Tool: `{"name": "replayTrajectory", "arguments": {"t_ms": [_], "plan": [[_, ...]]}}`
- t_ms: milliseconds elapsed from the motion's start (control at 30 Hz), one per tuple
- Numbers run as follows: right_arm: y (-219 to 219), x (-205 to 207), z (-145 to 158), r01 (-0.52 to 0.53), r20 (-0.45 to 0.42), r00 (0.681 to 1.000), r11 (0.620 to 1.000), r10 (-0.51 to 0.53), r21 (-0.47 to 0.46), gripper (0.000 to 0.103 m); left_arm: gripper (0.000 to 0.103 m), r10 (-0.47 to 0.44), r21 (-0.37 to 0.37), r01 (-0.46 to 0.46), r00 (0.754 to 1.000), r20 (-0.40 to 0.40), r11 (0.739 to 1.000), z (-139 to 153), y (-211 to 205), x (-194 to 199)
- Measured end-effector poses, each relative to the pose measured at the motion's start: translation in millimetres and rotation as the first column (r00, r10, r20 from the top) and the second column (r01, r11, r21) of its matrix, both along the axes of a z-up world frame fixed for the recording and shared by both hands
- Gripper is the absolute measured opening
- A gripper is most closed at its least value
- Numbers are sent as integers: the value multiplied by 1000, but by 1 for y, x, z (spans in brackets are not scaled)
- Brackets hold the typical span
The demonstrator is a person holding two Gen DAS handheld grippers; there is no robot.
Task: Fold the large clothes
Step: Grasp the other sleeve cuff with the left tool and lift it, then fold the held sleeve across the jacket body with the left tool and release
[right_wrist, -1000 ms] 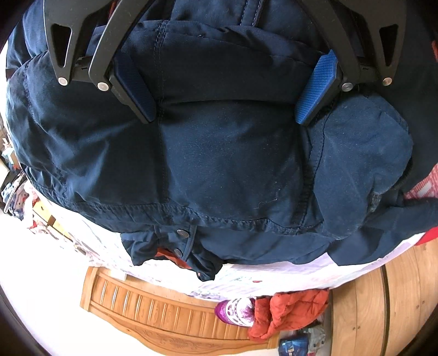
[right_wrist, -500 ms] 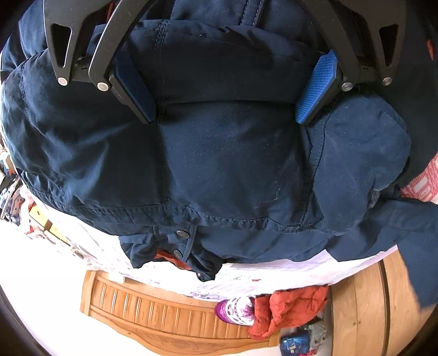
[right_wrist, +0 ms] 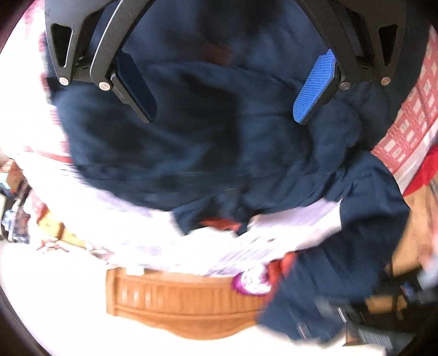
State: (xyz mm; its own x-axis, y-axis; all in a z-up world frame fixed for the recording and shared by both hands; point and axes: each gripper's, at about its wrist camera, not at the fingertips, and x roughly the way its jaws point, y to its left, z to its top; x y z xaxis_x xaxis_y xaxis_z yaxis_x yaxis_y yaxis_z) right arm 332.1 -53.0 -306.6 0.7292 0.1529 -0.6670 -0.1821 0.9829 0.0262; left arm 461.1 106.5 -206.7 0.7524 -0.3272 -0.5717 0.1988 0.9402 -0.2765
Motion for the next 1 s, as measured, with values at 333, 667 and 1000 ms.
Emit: {"name": "replayTrajectory", "arguments": {"t_ms": [333,667,1000], "plan": [[-155,-48,-7,207,-75,976,978,-206,5,102,9,-68,217,98,988,-141,971,-109,-143,-6],[-168,-53,-10,231,-102,968,973,-230,5,102,38,-180,290,190,982,-61,938,-119,-170,-47],[-153,-36,12,305,-38,952,952,-305,14,102,51,-76,142,67,995,57,988,-70,-78,-104]]}}
